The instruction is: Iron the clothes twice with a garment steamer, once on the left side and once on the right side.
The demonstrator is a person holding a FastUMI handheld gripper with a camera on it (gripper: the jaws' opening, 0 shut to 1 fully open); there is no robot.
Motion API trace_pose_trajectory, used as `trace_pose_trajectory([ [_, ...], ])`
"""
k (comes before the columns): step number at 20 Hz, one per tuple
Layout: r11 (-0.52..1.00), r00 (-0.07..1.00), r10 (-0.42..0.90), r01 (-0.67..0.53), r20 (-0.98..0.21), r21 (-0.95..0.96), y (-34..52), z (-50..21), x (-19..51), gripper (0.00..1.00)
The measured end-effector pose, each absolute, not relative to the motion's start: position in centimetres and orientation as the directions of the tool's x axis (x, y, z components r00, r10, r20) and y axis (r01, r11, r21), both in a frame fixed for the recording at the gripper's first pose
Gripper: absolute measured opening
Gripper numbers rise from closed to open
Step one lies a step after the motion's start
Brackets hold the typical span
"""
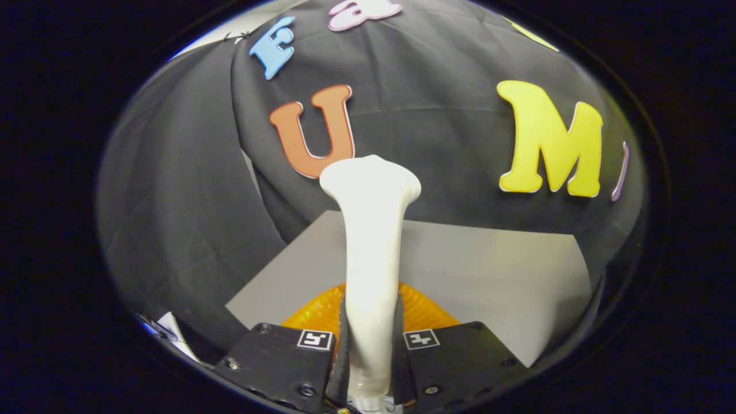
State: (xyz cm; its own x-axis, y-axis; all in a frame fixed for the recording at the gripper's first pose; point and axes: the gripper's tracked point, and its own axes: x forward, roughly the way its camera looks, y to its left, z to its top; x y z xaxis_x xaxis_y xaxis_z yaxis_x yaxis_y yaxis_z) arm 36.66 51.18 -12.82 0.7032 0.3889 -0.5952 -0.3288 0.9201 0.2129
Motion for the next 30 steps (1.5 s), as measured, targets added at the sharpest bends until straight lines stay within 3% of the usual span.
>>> trace_pose_trajectory([
  [11,0.891,0.776,0.453,-0.401,-0.439,0.211,44.9,-2.6,26.9,0.32],
  [16,0.926,0.855,0.372,-0.317,-0.362,0.204,37.9,1.9,22.1,0.31],
  [21,0.977,0.944,0.186,-0.150,-0.272,0.149,26.6,5.7,18.5,0.32],
  [25,0.995,0.990,0.045,-0.032,-0.136,0.097,19.1,10.3,17.0,0.31],
  [30,0.997,0.999,-0.013,0.010,0.041,0.078,14.9,14.5,15.6,0.31],
])
